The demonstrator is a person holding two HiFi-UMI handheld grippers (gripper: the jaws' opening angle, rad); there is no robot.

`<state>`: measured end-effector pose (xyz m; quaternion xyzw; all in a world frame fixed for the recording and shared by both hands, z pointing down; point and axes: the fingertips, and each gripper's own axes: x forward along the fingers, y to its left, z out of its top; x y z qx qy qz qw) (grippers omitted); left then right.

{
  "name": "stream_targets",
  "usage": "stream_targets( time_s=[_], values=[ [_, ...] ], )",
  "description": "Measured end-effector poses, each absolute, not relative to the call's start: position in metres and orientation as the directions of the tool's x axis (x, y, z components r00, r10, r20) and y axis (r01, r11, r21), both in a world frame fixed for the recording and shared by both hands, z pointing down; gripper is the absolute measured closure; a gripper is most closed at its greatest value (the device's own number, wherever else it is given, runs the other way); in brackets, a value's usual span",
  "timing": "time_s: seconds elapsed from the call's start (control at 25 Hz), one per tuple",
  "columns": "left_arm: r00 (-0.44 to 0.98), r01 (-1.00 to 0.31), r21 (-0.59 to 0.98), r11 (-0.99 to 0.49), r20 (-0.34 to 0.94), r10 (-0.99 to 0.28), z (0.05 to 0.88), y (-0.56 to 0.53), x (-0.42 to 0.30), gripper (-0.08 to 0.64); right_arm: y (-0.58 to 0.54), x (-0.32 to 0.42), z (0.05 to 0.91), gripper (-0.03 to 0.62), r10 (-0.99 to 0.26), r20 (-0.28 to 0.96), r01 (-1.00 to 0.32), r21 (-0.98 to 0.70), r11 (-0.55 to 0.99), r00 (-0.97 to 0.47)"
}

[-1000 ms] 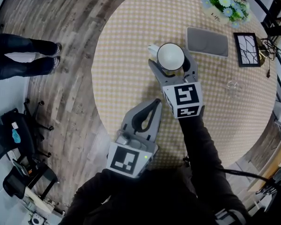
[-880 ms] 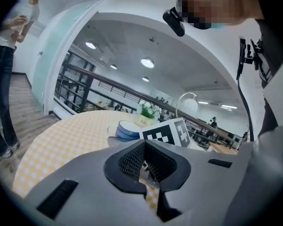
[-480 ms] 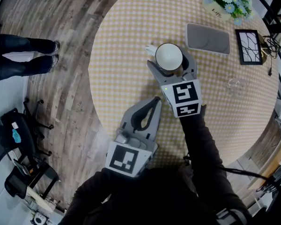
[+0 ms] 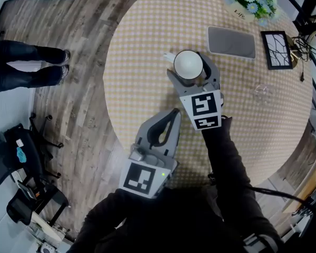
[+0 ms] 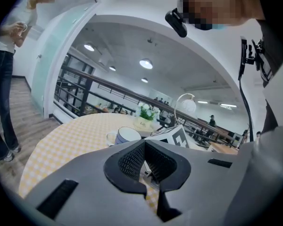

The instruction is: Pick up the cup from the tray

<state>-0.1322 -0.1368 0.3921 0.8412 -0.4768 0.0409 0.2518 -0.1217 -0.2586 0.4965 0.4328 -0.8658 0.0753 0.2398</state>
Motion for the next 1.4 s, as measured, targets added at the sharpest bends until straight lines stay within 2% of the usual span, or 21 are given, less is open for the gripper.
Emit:
stream_targets(
  time_s=[0.4, 0.88, 0.92, 0.96, 1.04, 1.4],
  values=[
    [0.563, -0.816, 0.326, -0.477, 0.263, -0.784, 0.367, -0.116, -0.127, 0.555, -0.221, -0.083, 0.453, 0.210, -0.775, 0.435, -0.854, 0.028, 0.520, -0.458],
    [0.593, -0.801, 0.232, -0.551, 0.183, -0.784, 0.316, -0.067, -0.078, 0.555, -0.113, -0.007, 0.347, 0.223, -0.864, 0.276, -0.905, -0.057, 0.422, -0.420],
    [0.595, -0.799, 0.228, -0.556, 0.176, -0.784, 0.310, -0.062, -0.073, 0.555, -0.102, 0.001, 0.337, 0.312, -0.878, 0.253, -0.913, -0.059, 0.405, -0.406],
    [0.598, -0.798, 0.223, -0.560, 0.167, -0.784, 0.305, -0.057, -0.068, 0.555, -0.092, 0.008, 0.327, 0.460, -0.891, 0.230, -0.920, -0.060, 0.388, -0.391],
    [0.600, -0.796, 0.208, -0.569, 0.144, -0.787, 0.292, -0.048, -0.059, 0.555, -0.074, 0.020, 0.310, 0.541, -0.906, 0.192, -0.926, -0.069, 0.371, -0.377],
    [0.574, -0.815, 0.134, -0.564, 0.050, -0.817, 0.245, -0.013, -0.028, 0.555, -0.017, 0.042, 0.272, 0.581, -0.925, 0.167, -0.940, -0.033, 0.341, -0.341]
  ],
)
